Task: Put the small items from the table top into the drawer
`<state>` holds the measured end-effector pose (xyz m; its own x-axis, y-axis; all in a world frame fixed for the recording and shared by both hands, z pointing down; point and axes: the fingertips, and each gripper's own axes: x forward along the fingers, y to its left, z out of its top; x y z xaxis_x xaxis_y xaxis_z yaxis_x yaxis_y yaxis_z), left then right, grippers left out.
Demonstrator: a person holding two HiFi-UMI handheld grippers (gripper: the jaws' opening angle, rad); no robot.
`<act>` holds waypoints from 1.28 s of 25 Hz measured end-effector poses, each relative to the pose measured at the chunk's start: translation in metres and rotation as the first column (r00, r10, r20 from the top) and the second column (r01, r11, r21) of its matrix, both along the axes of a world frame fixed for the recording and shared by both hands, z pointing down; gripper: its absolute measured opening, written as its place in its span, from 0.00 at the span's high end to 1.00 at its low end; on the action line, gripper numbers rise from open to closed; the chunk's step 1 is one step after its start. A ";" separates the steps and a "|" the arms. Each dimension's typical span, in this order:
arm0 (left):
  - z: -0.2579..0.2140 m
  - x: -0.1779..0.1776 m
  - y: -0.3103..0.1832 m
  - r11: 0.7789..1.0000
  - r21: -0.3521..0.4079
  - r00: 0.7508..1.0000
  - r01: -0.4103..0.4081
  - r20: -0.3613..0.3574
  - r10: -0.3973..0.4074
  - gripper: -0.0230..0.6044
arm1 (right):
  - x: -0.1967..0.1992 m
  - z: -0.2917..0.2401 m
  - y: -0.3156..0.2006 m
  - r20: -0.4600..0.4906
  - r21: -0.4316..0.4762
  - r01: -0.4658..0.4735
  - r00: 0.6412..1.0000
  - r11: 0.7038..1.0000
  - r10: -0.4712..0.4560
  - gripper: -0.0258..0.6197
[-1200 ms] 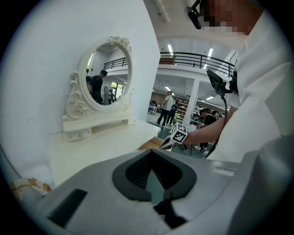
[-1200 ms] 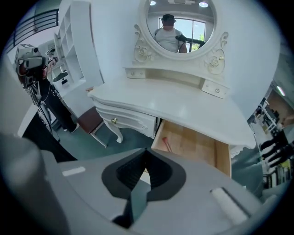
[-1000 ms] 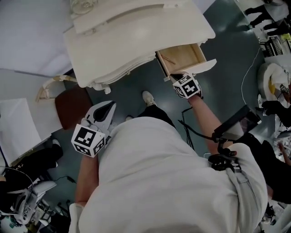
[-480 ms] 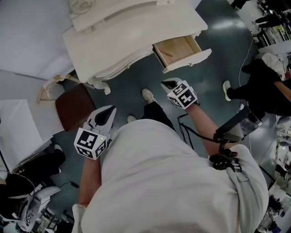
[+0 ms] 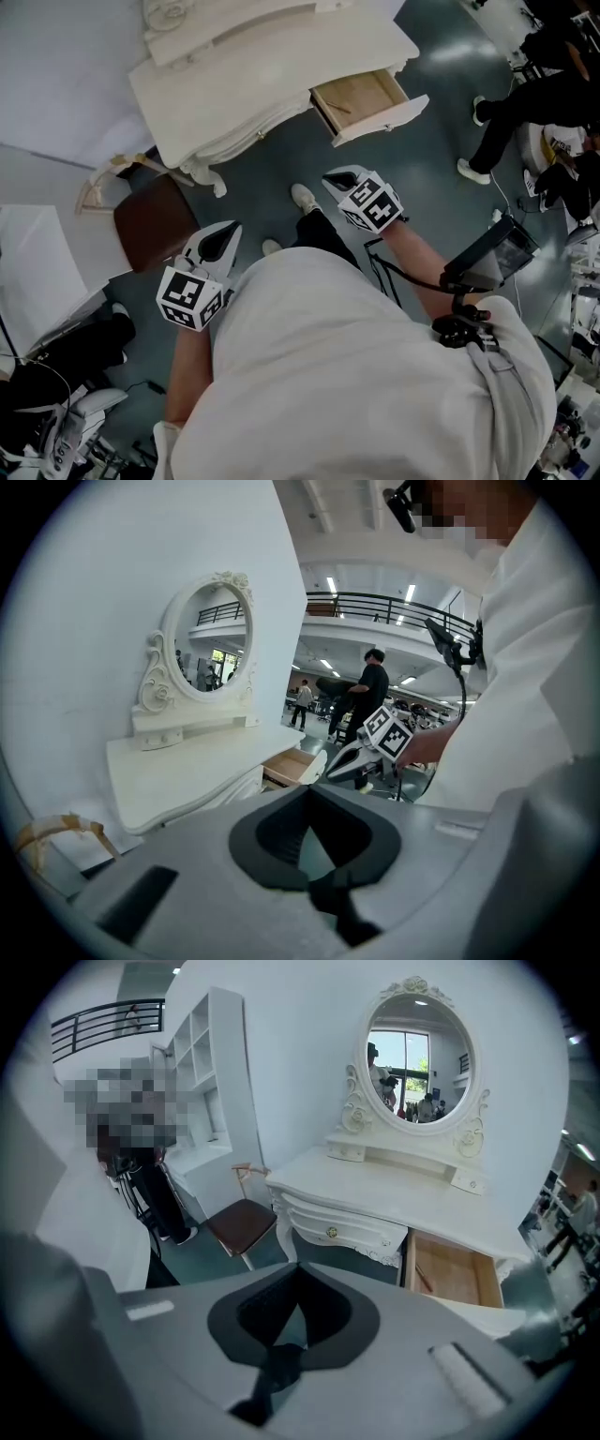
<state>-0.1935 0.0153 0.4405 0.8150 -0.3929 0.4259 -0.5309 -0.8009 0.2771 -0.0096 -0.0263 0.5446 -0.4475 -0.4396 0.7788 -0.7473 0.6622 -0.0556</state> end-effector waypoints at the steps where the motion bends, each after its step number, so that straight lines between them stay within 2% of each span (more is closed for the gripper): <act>1: 0.001 -0.001 0.002 1.000 -0.001 1.000 0.000 -0.001 0.000 0.96 | -0.002 -0.001 0.002 0.001 0.001 0.003 1.000 1.000 -0.003 0.96; 20: 0.009 -0.015 0.018 1.000 -0.014 1.000 0.007 -0.005 -0.008 0.96 | -0.040 -0.015 0.020 0.021 0.028 0.070 0.997 0.997 -0.071 0.96; 32: 0.011 -0.008 0.012 0.999 -0.031 1.000 -0.006 0.005 0.006 0.96 | -0.036 -0.014 0.015 0.026 0.034 0.073 0.997 0.997 -0.074 0.96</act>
